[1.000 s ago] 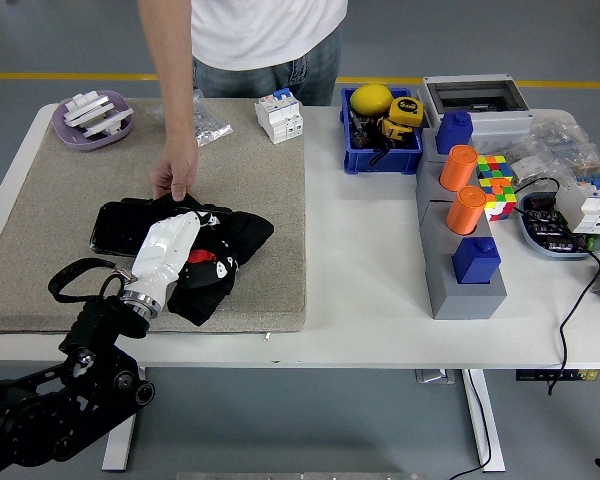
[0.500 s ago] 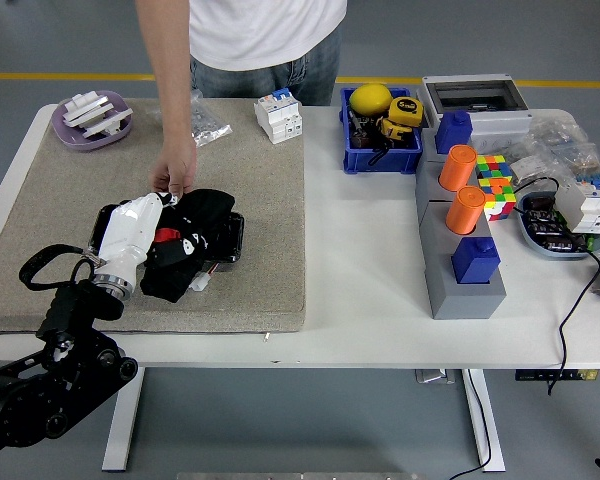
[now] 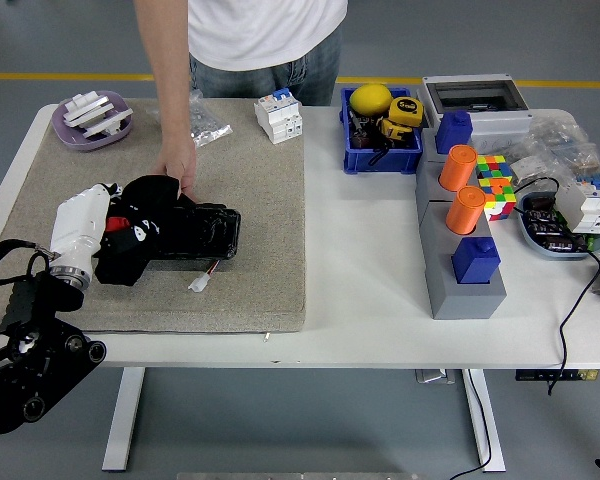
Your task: Pick the rag up,wipe the panel,place it on the desk
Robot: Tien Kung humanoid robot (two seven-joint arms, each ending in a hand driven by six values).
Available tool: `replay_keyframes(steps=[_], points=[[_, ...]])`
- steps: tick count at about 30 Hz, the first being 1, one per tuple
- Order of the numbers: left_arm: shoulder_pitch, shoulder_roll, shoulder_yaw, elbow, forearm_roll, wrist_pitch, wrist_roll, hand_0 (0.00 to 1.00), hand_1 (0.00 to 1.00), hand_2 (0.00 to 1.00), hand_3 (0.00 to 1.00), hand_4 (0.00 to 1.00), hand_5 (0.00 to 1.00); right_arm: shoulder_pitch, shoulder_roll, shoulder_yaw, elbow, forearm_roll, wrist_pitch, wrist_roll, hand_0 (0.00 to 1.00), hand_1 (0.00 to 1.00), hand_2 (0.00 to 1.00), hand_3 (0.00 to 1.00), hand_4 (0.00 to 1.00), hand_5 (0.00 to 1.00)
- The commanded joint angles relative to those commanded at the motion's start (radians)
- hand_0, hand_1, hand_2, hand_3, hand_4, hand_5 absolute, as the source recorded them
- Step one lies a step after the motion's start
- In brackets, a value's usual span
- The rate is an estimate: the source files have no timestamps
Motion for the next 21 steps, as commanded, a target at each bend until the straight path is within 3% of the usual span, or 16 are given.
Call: replay_keyframes(steps=[8, 21], points=[[0.001, 0.015, -0.059, 0.025, -0.007, -0.004, 0.008, 0.303, 0.146, 0.451, 0.407, 0.073, 0.002, 0.002, 0.000, -0.004, 0.000, 0.006, 0.001, 0.002, 0.714, 0.665, 0.692, 0.642, 0.998, 0.564], [0.010, 0.024, -0.098, 0.051, -0.001, -0.002, 0.008, 0.306, 0.148, 0.452, 0.407, 0.076, 0.002, 0.004, -0.002, -0.003, 0.000, 0.005, 0.001, 0.001, 0.715, 0.665, 0.692, 0.644, 0.998, 0.565]])
